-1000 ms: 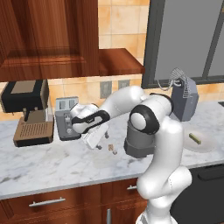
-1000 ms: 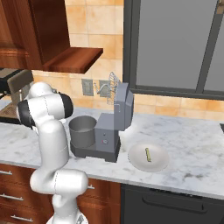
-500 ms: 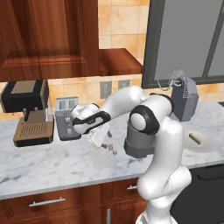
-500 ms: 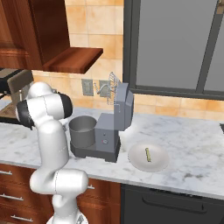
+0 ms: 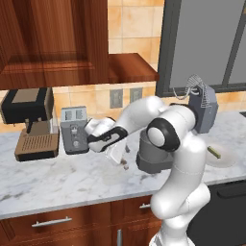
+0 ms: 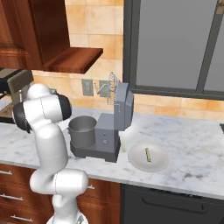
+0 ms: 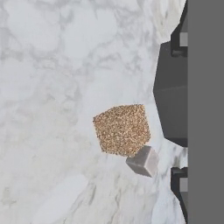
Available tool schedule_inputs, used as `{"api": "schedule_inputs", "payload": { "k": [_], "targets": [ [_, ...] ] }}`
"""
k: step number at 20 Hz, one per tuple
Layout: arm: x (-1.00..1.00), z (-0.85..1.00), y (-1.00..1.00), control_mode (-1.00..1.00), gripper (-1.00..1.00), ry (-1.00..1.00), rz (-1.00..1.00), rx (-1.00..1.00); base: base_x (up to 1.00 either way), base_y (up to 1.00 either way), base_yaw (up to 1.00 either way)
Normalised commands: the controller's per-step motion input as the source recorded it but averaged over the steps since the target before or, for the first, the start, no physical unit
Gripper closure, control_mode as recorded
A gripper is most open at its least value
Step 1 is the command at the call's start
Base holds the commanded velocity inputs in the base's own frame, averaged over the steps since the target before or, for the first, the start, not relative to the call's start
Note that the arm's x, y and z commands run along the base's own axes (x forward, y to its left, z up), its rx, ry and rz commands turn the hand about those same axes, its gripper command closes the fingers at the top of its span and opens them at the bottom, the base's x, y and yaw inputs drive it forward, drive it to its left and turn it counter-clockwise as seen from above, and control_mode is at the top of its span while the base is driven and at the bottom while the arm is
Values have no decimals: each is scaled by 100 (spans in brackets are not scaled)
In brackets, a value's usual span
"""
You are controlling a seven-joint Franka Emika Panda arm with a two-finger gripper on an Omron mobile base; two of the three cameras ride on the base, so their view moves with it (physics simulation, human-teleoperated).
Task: Add butter and sugar cubes to the stand mixer bowl and then turn on the stand mixer to begin making frosting.
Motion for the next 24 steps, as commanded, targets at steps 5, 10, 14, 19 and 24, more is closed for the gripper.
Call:
{"api": "schedule_inputs", "payload": {
  "k": [5, 10, 14, 19, 24],
  "targets": [
    [-10, -9, -6, -100, -100, 0, 1, 0, 0, 0, 0],
    [0, -8, 0, -100, -100, 0, 0, 0, 0, 0, 0],
    [0, -5, 3, -100, -100, 0, 0, 0, 0, 0, 0],
    [0, -4, 18, -100, -100, 1, 0, 3, 0, 0, 0],
    [0, -13, 25, -100, -100, 0, 0, 6, 0, 0, 0]
  ]
}}
